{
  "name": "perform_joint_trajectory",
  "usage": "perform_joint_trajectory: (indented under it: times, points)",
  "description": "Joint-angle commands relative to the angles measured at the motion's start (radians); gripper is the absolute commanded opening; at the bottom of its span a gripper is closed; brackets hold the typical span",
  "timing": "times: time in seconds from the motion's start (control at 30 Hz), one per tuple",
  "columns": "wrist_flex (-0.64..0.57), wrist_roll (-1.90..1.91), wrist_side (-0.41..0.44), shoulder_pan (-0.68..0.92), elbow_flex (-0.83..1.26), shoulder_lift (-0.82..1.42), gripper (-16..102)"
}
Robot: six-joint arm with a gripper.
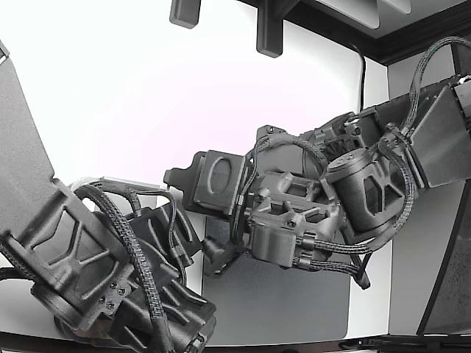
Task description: Peel off protective film from adhesive tape.
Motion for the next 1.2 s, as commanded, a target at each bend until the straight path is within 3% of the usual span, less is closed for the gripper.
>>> perform_joint_trajectory:
  times: [0.0,1.17]
  points:
    - [-0.008,-0.003,0.006,-0.006,-0.02,0.015,-11]
    - [0.0,0.002,0.014,0.0,-0.041,0.002,-11]
